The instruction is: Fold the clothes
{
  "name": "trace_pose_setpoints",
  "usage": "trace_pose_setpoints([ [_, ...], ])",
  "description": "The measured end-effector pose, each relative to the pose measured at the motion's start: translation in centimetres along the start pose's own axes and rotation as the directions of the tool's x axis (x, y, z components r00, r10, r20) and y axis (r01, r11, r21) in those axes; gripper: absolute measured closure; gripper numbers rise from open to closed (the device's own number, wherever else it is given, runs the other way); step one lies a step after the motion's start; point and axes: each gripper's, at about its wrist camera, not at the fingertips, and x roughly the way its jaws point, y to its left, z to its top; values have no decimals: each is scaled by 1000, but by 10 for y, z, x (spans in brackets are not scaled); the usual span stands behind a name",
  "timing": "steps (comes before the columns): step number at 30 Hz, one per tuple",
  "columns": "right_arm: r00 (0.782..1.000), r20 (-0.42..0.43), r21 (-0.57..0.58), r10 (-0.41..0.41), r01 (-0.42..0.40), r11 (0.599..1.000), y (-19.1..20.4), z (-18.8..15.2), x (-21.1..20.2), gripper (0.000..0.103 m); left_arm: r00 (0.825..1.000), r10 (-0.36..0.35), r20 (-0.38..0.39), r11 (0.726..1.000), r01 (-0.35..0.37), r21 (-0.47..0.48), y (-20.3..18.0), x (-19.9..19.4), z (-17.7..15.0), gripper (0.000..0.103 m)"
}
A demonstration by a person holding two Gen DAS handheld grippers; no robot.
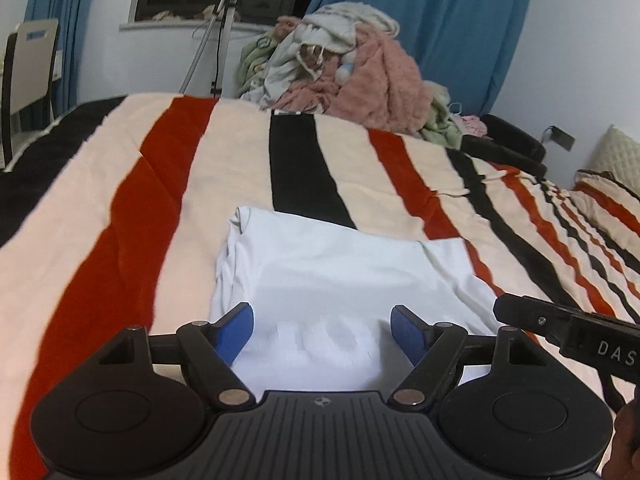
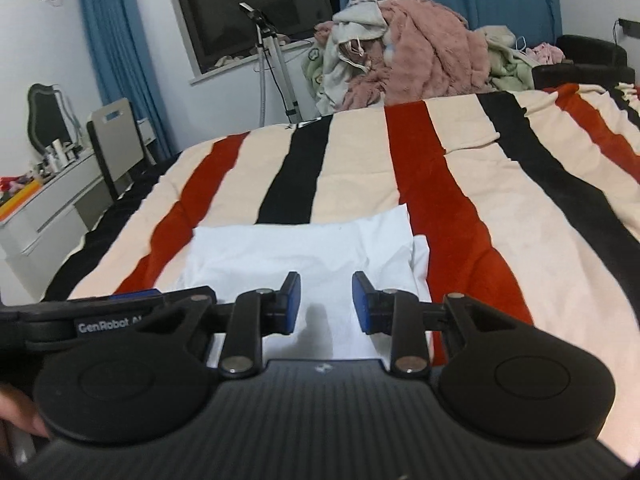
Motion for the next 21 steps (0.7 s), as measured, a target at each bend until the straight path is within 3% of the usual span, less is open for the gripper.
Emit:
trace_pose_setpoints([
  [5, 998, -57, -2, -41, 41, 999, 1, -23, -6, 72, 999, 44, -19, 998, -43, 51, -10, -22, -23, 26],
  [8, 992, -109, -3, -55, 55, 998, -1, -37, 6, 72, 996, 53, -76, 998, -51, 28, -6, -15, -36, 24],
  [17, 993, -105, 24, -60, 63, 998, -2, -46, 8, 72, 997, -15, -76, 987, 2, -161, 22, -27, -43, 26],
  [21, 992, -99, 16, -76, 78, 997, 1, -48, 6, 72, 994, -105, -33, 947, 90, -309, 35, -55, -47, 21],
])
